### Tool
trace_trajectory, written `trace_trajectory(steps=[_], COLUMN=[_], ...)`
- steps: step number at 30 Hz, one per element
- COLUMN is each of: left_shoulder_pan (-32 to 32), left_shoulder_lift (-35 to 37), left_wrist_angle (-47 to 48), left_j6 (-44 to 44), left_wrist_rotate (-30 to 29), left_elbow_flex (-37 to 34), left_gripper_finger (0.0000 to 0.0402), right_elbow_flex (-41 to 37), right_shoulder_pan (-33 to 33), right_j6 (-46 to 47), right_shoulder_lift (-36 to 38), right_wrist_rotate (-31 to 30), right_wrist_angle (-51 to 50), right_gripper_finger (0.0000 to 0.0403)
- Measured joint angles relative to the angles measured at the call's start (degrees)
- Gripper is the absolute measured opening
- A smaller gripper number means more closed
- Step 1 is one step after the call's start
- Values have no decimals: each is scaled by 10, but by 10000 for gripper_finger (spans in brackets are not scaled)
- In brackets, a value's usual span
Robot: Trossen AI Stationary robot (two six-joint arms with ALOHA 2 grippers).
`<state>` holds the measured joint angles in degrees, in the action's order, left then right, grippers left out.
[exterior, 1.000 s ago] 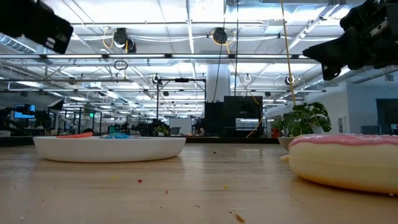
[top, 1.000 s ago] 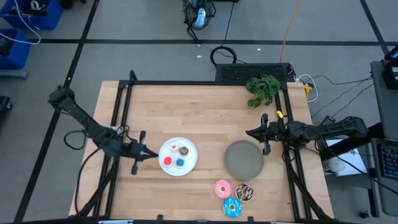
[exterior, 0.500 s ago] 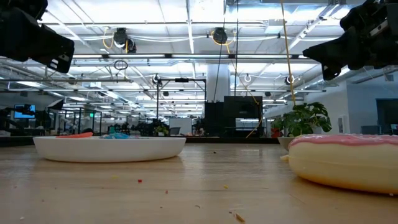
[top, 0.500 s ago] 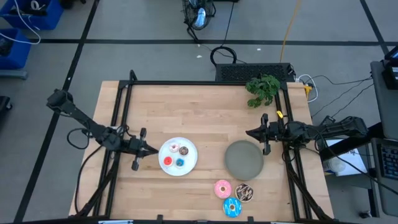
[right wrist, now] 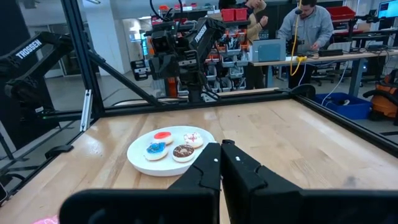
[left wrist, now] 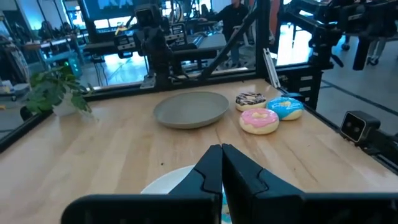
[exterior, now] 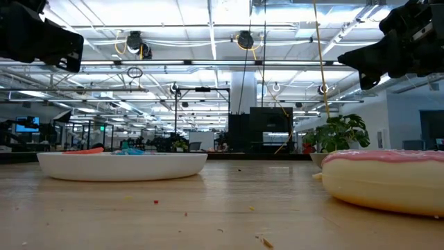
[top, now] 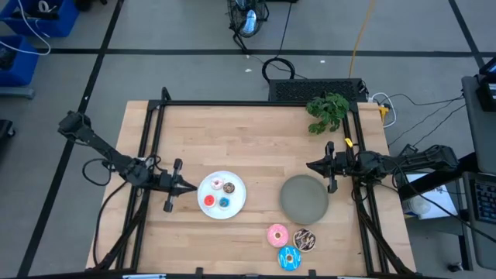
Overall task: Pick & Place donuts
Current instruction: Put the large pink donut on the gray plate
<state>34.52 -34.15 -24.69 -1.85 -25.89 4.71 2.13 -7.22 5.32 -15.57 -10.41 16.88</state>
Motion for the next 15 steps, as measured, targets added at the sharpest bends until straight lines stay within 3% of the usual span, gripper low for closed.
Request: trace_trajectory(steps=[15], left_shoulder_pan=[0], left_shoulder_lift=[0], left_wrist_angle=[-56], left_j6=[-64], left_wrist_rotate=[-6], left_elbow_flex=[0], left_gripper_finger=[17], right_elbow_flex=[0], right_shoulder_pan=[0], right_j6=[0], right_shoulder_lift=[0], right_wrist_rotate=[0], right_wrist_angle=[0], right_gripper_finger=[0])
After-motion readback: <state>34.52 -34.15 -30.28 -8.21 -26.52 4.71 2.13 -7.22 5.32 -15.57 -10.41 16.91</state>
